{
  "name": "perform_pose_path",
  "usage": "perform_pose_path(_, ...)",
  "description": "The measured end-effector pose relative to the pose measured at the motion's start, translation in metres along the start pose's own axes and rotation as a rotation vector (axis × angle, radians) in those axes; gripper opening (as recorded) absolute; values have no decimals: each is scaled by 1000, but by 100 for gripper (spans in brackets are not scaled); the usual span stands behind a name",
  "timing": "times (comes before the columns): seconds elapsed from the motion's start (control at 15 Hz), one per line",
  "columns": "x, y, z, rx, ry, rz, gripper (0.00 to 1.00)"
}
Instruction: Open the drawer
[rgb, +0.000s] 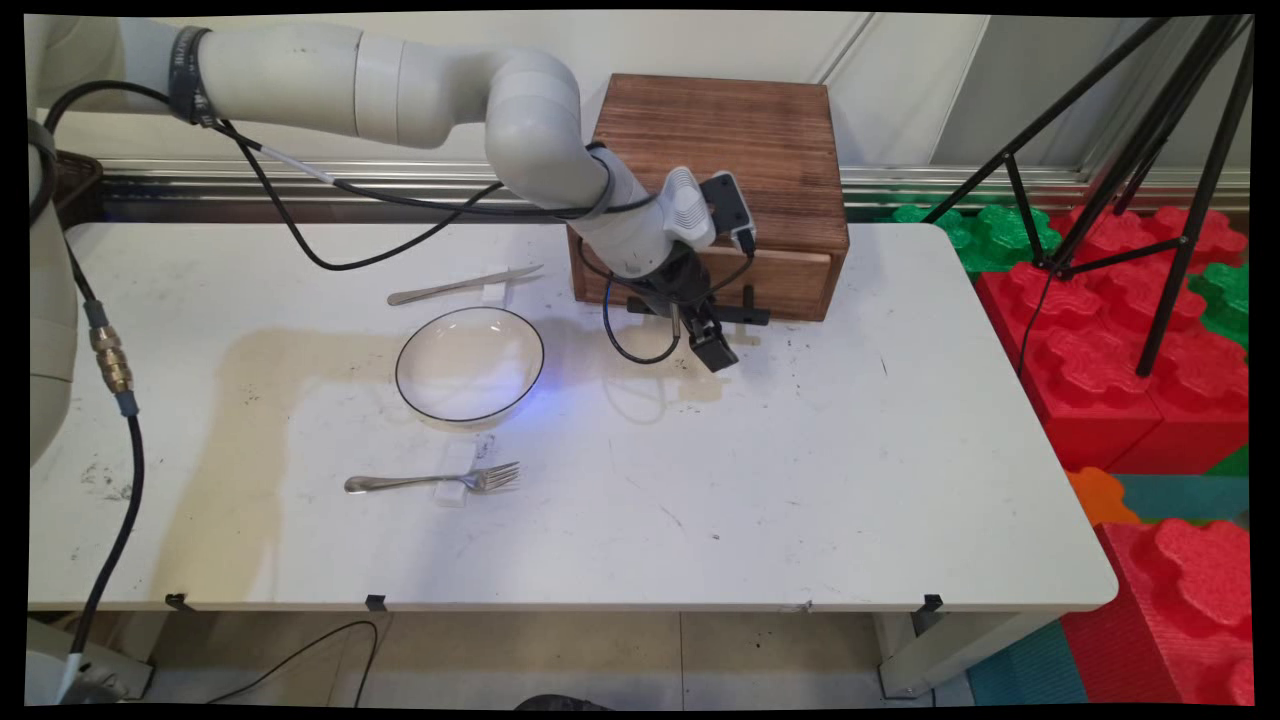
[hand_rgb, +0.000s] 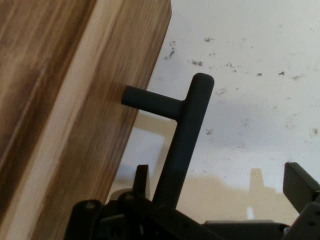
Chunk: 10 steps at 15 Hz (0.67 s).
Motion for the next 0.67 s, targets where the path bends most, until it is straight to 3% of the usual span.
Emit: perform_pose_path(0.67,0,18,1,-37,-11,-15,100)
